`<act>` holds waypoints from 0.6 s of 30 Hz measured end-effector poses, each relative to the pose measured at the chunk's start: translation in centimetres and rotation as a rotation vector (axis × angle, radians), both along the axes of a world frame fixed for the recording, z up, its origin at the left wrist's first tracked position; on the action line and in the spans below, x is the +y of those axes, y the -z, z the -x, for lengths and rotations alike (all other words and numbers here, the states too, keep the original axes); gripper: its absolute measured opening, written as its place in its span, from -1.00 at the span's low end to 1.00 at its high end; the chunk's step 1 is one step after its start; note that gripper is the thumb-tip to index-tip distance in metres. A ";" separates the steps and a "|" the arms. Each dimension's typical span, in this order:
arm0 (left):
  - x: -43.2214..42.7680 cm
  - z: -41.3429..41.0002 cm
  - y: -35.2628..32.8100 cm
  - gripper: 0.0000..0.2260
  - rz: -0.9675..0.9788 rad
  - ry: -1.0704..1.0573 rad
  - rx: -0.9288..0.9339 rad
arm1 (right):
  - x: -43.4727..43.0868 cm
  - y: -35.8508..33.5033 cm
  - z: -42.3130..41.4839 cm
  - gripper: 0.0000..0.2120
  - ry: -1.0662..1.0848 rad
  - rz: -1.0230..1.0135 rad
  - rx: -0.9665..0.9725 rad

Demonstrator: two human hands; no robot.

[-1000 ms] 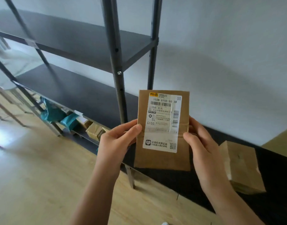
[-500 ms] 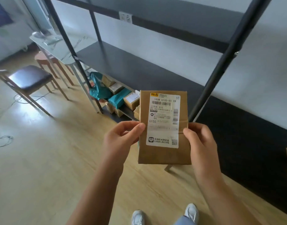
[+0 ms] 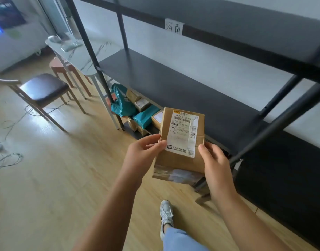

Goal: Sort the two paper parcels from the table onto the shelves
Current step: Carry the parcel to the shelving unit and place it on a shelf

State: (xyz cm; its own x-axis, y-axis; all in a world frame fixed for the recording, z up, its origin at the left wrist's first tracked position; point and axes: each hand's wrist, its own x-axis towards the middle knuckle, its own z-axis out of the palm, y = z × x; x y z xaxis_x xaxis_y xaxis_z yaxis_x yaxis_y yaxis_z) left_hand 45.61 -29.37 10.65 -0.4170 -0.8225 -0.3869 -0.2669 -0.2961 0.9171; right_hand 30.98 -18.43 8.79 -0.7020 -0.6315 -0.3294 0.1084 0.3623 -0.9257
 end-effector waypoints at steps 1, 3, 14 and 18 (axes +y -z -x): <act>-1.3 1.0 0.2 -0.86 -0.015 0.019 -0.013 | -1.1 0.3 0.7 -0.80 -0.001 -0.004 -0.008; -3.8 2.9 0.4 -0.78 -0.002 0.067 -0.060 | -3.5 1.0 2.3 -0.80 0.006 -0.011 -0.030; -14.6 11.0 2.6 -0.58 -0.029 0.225 -0.172 | -13.6 4.1 8.4 -0.67 0.072 -0.076 -0.011; -18.1 13.9 3.1 -0.60 -0.040 0.249 -0.155 | -15.6 3.5 10.1 -0.59 0.102 -0.084 0.001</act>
State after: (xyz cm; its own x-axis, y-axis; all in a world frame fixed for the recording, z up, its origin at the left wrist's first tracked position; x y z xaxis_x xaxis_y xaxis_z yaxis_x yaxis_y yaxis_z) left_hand 31.68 -47.48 7.52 -0.5377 -0.6848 -0.4919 -0.4715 -0.2394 0.8488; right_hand 20.91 -34.06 5.29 -0.7614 -0.5272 -0.3772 0.1473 0.4260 -0.8927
